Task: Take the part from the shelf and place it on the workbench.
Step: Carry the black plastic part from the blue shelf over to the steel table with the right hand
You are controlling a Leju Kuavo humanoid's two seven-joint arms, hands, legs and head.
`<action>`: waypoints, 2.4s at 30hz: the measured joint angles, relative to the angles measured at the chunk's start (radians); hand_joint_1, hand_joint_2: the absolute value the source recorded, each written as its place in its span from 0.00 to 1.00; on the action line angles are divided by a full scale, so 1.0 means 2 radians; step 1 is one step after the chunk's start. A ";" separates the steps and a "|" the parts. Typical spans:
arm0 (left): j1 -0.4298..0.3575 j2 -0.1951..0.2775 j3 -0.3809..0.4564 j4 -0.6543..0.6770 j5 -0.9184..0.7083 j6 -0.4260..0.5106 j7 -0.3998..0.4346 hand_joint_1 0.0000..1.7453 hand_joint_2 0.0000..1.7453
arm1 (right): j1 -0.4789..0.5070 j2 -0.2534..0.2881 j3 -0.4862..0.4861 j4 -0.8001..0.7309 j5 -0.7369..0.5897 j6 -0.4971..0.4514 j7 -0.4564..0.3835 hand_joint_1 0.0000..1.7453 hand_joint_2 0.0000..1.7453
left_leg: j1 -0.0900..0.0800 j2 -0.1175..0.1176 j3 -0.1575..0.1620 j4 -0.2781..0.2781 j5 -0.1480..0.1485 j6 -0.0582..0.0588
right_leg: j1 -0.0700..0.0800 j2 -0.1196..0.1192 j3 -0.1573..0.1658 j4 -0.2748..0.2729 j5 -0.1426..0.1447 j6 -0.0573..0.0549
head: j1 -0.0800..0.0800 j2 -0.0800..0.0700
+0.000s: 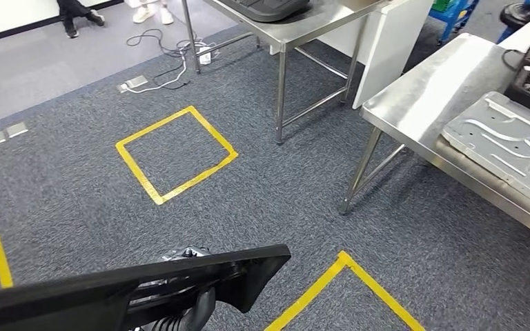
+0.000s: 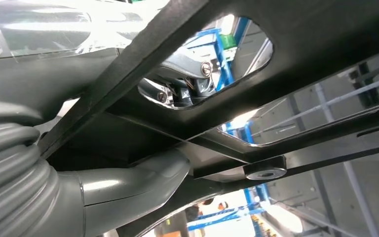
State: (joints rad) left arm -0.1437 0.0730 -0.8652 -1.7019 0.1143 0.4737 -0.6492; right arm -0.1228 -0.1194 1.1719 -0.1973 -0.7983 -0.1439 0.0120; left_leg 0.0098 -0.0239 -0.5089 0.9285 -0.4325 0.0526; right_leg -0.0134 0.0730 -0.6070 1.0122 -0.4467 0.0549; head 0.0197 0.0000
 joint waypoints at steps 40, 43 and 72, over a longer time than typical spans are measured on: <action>0.008 -0.001 0.005 0.000 -0.009 -0.001 0.015 1.00 1.00 | -0.001 -0.002 0.000 0.000 -0.003 0.000 -0.016 0.00 0.00 | -0.004 0.048 0.006 0.002 -0.009 -0.004 | -0.002 -0.058 0.016 -0.012 0.010 0.004 | 0.003 0.000; 0.006 -0.001 0.005 0.000 -0.008 -0.002 0.015 1.00 1.00 | -0.002 -0.001 0.000 0.000 -0.003 0.000 -0.013 0.00 0.00 | -0.005 0.058 0.007 0.003 -0.012 -0.012 | 0.001 -0.055 0.020 -0.027 0.012 -0.006 | 0.002 0.000; 0.004 -0.001 0.006 0.000 -0.014 -0.004 0.017 1.00 1.00 | -0.001 0.002 0.000 0.000 0.011 0.000 -0.019 0.00 0.00 | -0.013 0.048 -0.003 0.007 -0.007 0.006 | 0.008 -0.046 0.031 -0.031 0.007 -0.007 | 0.003 0.000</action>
State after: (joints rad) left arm -0.1366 0.0713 -0.8538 -1.7021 0.0862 0.4661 -0.6145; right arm -0.1242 -0.1163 1.1723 -0.1976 -0.7765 -0.1442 -0.0258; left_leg -0.0169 0.0716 -0.5145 0.9422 -0.4461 0.0649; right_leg 0.0024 -0.0187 -0.5459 0.9493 -0.4325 0.0414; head 0.0257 0.0000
